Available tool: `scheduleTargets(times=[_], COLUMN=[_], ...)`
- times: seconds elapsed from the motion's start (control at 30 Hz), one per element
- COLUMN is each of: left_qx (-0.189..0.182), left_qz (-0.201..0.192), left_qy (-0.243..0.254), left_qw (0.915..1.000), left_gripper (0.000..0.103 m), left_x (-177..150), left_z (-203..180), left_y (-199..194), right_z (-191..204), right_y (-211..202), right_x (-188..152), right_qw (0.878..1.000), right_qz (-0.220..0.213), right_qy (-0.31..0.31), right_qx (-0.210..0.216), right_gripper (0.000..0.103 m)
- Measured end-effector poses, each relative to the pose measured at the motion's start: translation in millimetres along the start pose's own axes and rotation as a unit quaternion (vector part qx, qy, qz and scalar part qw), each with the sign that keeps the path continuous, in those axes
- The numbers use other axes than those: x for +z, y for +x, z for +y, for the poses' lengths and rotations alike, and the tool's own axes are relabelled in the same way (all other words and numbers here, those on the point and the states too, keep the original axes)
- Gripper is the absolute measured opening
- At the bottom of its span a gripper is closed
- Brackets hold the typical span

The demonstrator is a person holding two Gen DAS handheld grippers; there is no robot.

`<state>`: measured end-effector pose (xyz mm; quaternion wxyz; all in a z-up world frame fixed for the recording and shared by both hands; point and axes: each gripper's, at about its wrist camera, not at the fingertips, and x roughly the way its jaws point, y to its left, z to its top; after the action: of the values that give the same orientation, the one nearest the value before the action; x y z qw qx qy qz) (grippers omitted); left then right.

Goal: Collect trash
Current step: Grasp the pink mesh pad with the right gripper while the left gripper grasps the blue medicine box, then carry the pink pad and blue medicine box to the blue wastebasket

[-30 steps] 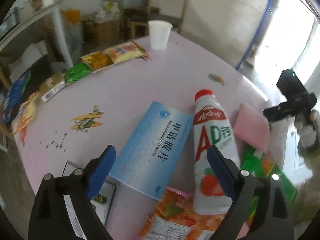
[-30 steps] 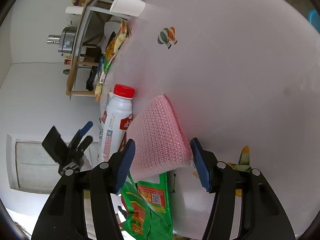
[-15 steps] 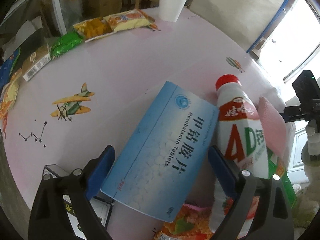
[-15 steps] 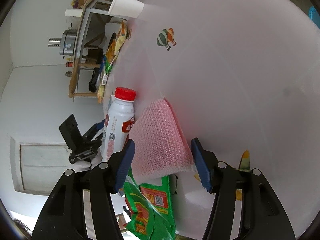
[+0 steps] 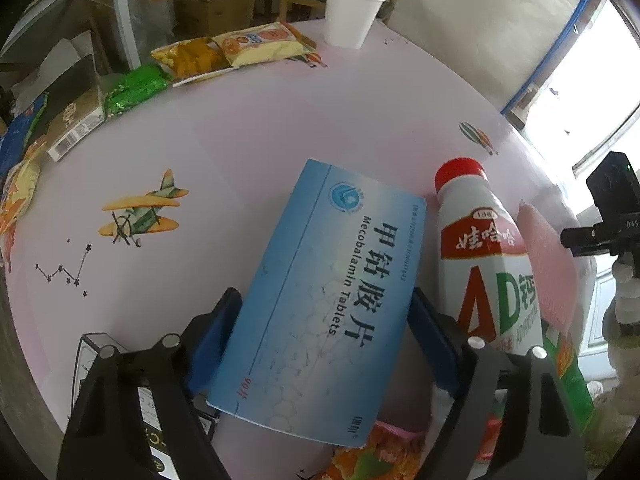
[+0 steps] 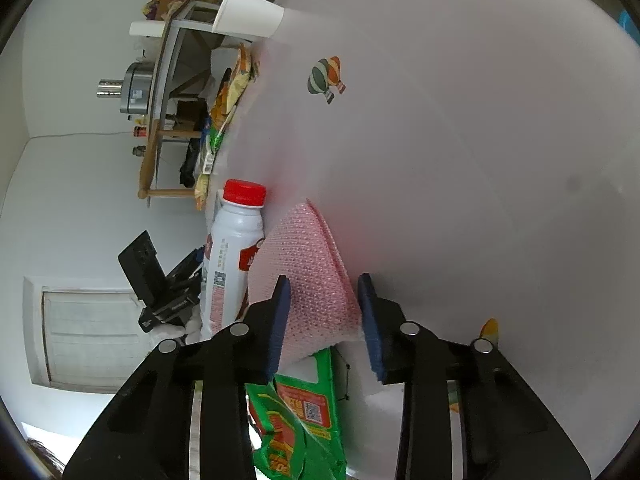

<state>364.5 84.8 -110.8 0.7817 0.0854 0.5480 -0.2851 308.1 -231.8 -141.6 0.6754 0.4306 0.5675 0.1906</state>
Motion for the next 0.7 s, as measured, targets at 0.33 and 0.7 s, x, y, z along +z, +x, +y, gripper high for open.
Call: scheduleTargets(times=[0.33, 0.7], left_qx=[-0.005, -0.001], left_qz=[-0.062, -0.132], left_qy=[-0.048, -0.096], left_qw=[0.9969, 0.9867], left_gripper=[0.077, 0.077], left_x=[4, 1], left_z=[7, 2], left_y=[-31, -78], right_z=[2, -5], right_y=[-31, -56], right_x=[1, -4], right_qw=[0.998, 0.995], right_qz=[-0.050, -0.088], right_qy=[-0.015, -0.007], right_qx=[0.017, 0.047], right_gripper=[0.022, 0.020])
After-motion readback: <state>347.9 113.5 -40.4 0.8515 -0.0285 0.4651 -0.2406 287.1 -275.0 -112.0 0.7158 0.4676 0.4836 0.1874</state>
